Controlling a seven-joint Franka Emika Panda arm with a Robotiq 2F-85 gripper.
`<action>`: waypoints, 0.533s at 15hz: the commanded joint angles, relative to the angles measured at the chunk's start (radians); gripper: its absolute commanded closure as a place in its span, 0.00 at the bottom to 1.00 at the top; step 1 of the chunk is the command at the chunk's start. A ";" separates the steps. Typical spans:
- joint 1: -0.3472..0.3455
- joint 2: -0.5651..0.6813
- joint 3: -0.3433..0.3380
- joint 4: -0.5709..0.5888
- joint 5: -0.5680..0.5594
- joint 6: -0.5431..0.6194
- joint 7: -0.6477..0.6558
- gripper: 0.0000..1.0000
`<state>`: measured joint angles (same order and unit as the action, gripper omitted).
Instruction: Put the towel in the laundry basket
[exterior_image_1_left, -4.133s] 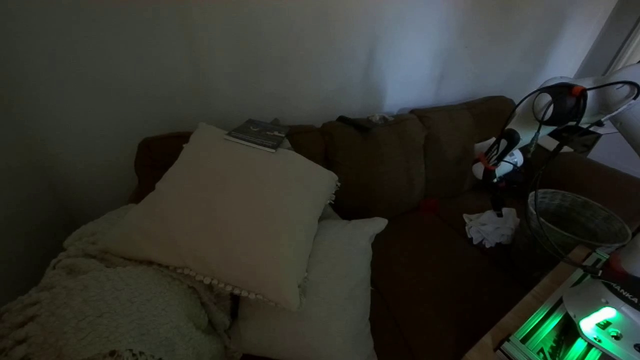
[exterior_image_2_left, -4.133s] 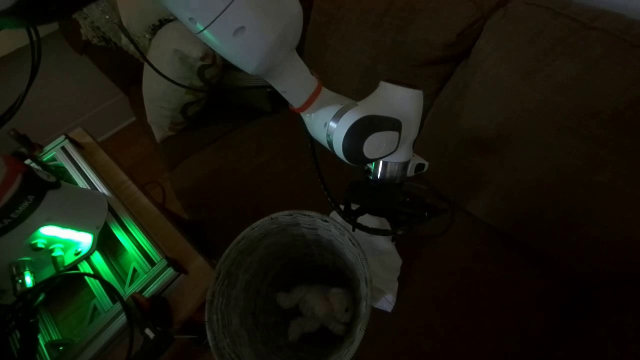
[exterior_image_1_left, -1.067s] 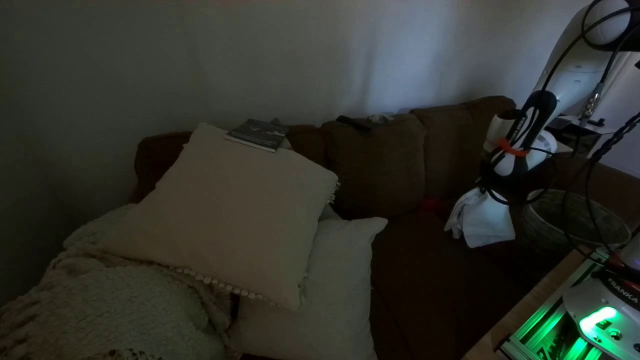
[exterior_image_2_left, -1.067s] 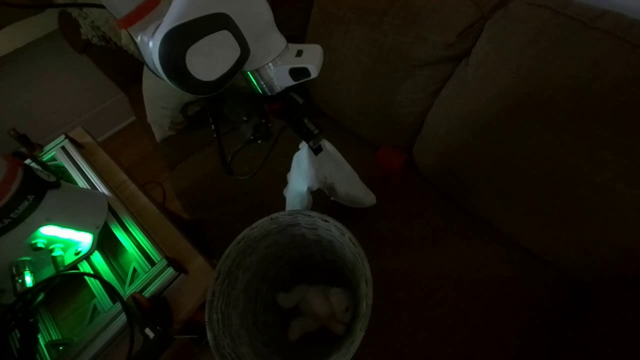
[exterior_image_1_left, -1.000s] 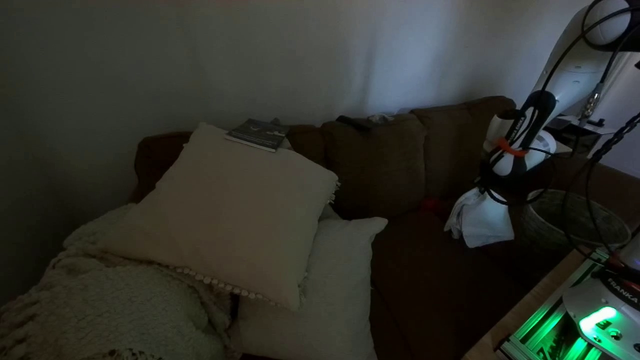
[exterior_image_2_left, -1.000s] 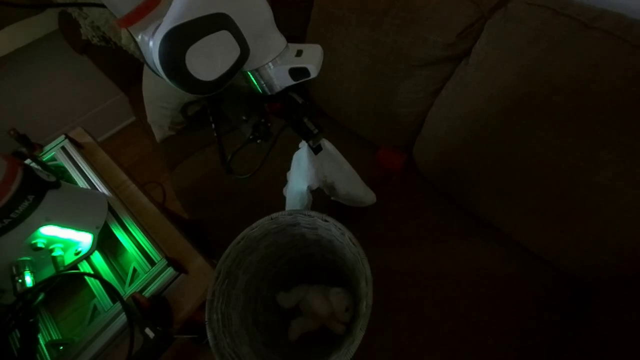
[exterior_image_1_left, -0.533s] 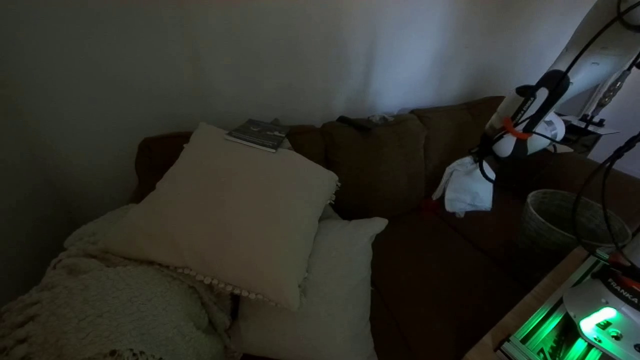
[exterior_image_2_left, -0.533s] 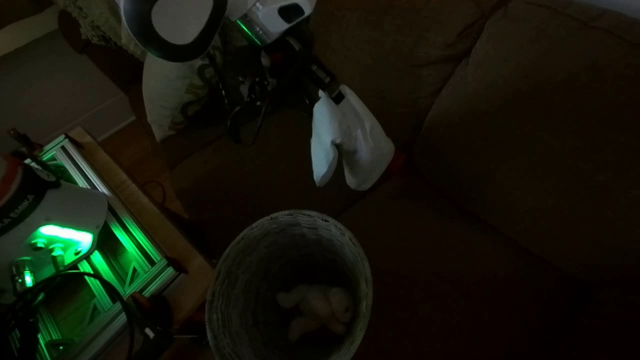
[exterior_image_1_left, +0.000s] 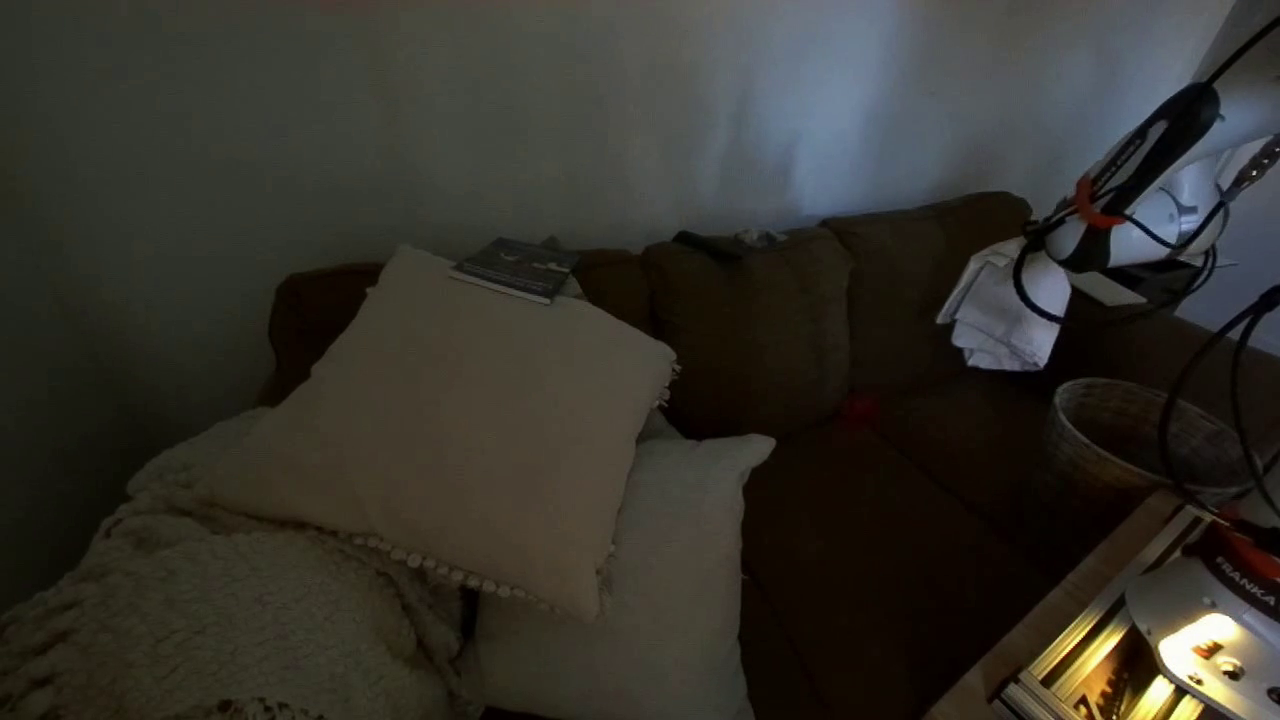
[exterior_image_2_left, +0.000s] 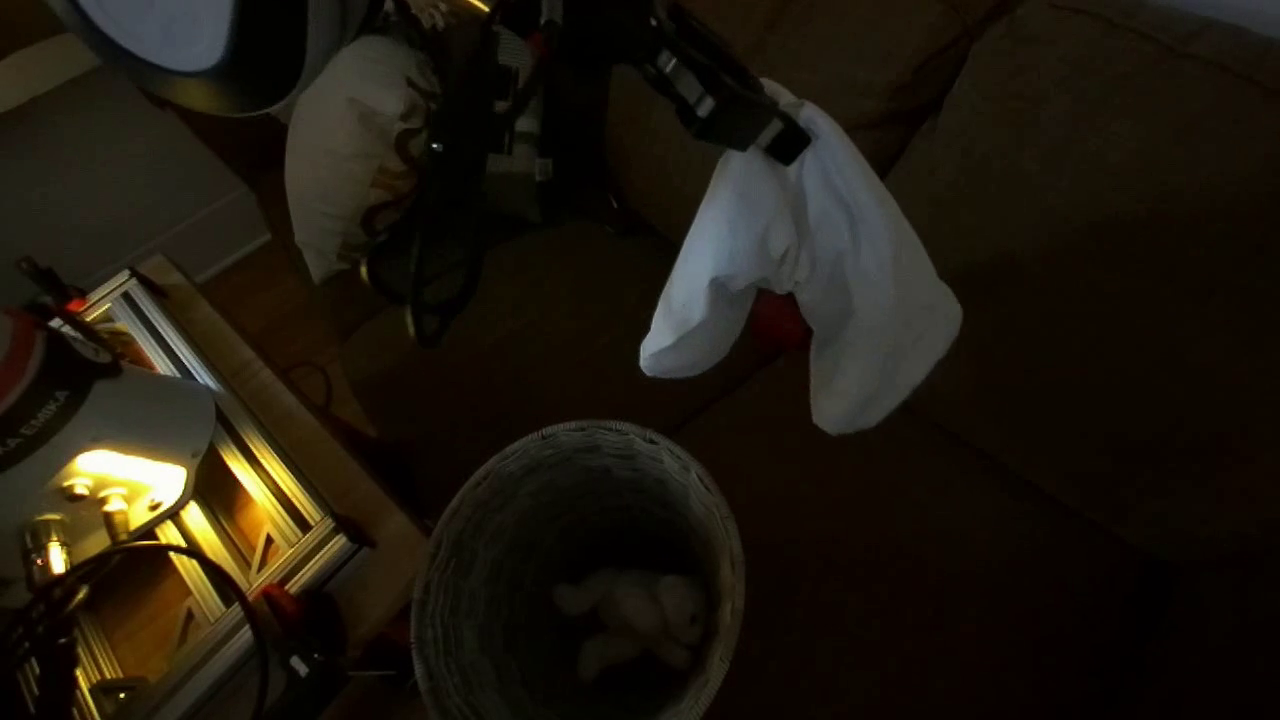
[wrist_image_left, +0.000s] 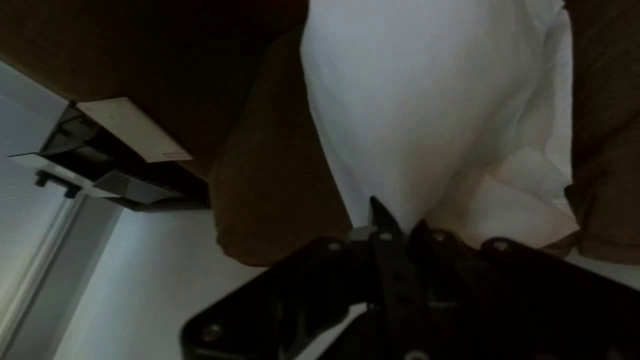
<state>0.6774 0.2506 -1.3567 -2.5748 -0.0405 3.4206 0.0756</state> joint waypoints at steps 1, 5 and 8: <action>0.237 -0.027 -0.275 -0.059 0.036 0.045 -0.061 0.98; 0.501 0.042 -0.562 -0.145 0.013 0.109 -0.048 0.98; 0.680 0.098 -0.777 -0.233 -0.001 0.136 0.008 0.98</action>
<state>1.1983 0.2903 -1.9434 -2.7196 -0.0292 3.5272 0.0373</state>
